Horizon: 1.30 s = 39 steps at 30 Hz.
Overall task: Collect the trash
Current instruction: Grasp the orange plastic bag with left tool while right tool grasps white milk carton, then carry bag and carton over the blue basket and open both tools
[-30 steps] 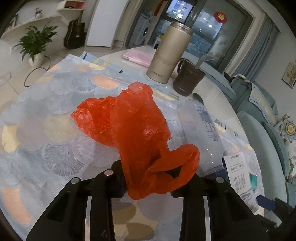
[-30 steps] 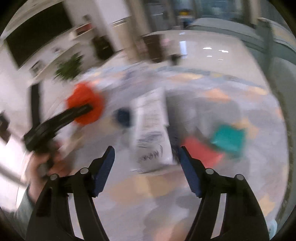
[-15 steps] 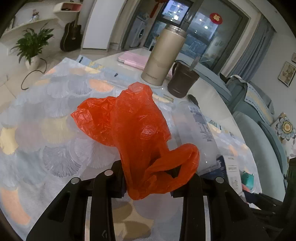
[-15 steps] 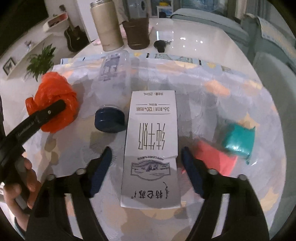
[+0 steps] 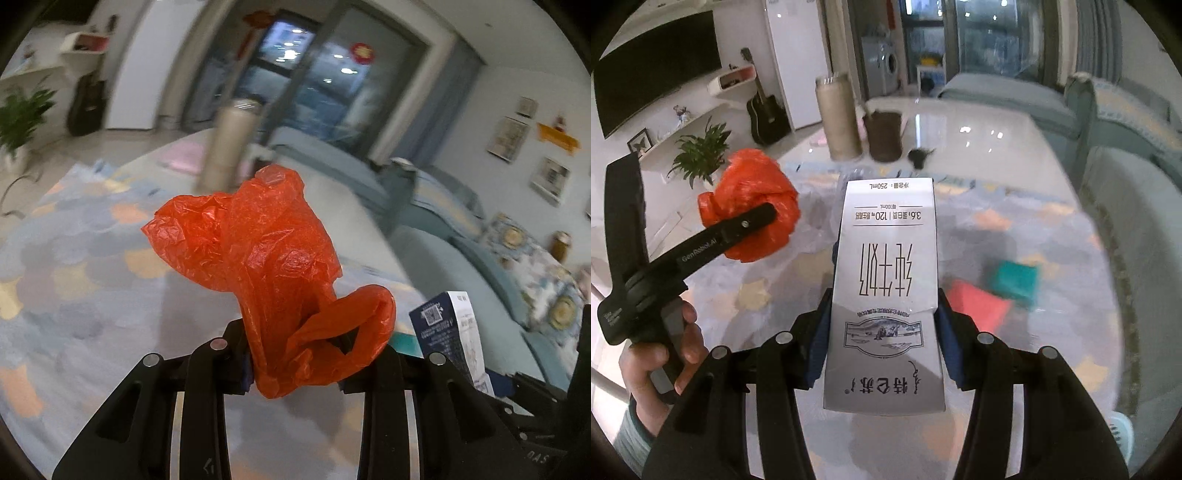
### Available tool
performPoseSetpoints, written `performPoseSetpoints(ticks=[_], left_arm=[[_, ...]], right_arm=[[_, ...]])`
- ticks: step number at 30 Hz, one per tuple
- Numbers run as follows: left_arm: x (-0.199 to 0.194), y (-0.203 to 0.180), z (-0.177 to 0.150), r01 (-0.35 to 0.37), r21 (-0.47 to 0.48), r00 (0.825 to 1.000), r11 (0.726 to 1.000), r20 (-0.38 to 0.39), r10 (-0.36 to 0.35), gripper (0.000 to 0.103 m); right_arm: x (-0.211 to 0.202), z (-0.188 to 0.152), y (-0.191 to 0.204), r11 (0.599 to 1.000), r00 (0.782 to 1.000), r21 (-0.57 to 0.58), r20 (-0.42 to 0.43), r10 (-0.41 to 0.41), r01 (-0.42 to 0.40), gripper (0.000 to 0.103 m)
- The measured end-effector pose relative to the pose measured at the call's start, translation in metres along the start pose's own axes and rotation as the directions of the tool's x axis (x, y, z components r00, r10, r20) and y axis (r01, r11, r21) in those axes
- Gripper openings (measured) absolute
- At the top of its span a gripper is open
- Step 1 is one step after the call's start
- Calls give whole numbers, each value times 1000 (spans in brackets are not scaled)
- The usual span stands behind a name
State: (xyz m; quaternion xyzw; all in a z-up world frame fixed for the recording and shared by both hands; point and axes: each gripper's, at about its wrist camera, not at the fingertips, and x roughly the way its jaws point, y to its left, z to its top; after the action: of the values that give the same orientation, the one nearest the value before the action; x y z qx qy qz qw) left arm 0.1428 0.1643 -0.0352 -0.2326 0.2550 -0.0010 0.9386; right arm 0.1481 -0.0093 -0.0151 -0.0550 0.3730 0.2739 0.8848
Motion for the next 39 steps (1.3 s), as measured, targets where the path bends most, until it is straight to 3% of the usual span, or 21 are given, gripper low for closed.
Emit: performPoseSetpoints(ticks=[7,13,18,22,28,31,34,37,39], left_arm=[[-32,-96,-5,185,142,982,972,-46,-181,30],[-40,-186,-39,329,233,941,915,-161,-297,30],[-33,-255,-88,434,282,887,856,-300,-351,29],[-11,-293,-130,495,284,832,821,-428,-354,29],[40,-332,-197,552,269,726,790,-620,-296,30],[52,-335,-219,549,280,711,787,-652,-264,30],[61,-331,-235,553,267,684,789,-686,-247,36],[66,-324,-238,550,272,679,790,-696,-233,38],[65,-324,-235,555,267,676,788,-696,-240,45]], right_arm=[[-86,-32,-43,993,992,64,68,-104,100,48],[-152,-82,-101,949,973,253,84,-215,187,48],[-185,-125,-151,888,948,365,38,-316,281,48],[-195,-164,-193,818,922,445,-50,-384,365,48],[-173,-210,-255,703,908,576,-236,-345,417,48],[-167,-229,-278,654,914,638,-272,-302,406,48],[-162,-237,-288,631,902,644,-307,-304,432,49],[-158,-239,-297,611,898,657,-321,-302,441,50],[-158,-239,-296,604,895,661,-325,-305,446,52]])
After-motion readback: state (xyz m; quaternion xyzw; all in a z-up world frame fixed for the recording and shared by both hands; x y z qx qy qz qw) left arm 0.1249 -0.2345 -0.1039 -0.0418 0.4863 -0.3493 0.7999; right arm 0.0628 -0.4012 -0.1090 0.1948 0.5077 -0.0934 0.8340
